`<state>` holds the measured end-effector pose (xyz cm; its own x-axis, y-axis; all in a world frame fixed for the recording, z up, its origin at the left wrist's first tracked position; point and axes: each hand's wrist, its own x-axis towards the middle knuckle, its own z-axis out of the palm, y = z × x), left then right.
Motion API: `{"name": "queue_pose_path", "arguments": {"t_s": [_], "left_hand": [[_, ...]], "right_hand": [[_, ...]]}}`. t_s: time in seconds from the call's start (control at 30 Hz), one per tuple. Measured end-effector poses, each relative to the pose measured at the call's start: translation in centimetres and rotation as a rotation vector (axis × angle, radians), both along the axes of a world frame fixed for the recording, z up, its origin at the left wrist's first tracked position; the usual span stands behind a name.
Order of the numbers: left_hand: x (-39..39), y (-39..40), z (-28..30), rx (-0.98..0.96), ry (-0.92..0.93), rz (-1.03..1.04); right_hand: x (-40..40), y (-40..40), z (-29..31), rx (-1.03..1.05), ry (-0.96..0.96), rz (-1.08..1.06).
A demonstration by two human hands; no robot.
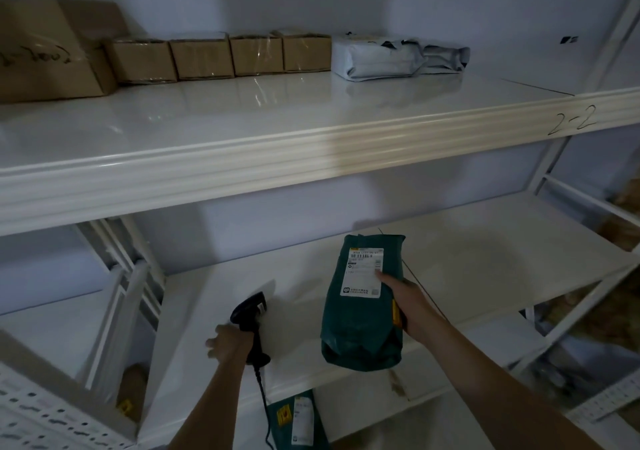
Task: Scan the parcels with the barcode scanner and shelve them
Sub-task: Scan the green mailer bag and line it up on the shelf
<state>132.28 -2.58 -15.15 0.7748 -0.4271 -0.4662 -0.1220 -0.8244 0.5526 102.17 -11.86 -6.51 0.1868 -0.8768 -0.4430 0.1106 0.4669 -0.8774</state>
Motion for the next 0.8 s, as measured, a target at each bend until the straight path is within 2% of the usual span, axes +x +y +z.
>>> {"name": "queue_pose_path", "arguments": {"t_s": [0.07,0.13,0.23,0.33,0.43,0.57,0.7,0.8], "left_hand": [[-1.3,-0.4,2.8,-0.023,-0.155,-0.051],[-3.0,-1.2,5.6,-0.149,-0.269,-0.398],[-6.5,-1.7,8.9,-0.411,-0.205,-1.059],[-9.7,-2.1,10.2,-0.736,-0.252,-1.323],[-11.7,-2.4,10.6,-0.806,-0.249,-1.413],[-16.0,-2.4,13.8,-0.99,-0.238,-1.293],[-20.9,-2.8,16.9,-1.003,-0.404,-1.355],[-25.3,-3.0,19.2,-1.019,-0.533,-1.352]], "right_hand": [[0.4,0.0,0.4,0.01,0.028,0.014],[0.5,0.0,0.9,0.031,0.05,0.028],[-0.1,0.0,2.1,0.085,0.059,0.081],[-1.7,0.4,3.5,0.135,0.027,0.118],[-4.5,0.6,4.2,0.117,-0.025,0.062],[-8.6,1.0,5.1,0.148,-0.077,0.035],[-13.3,1.0,7.3,0.14,-0.129,0.036],[-17.4,1.6,10.0,0.085,-0.143,0.113]]}}
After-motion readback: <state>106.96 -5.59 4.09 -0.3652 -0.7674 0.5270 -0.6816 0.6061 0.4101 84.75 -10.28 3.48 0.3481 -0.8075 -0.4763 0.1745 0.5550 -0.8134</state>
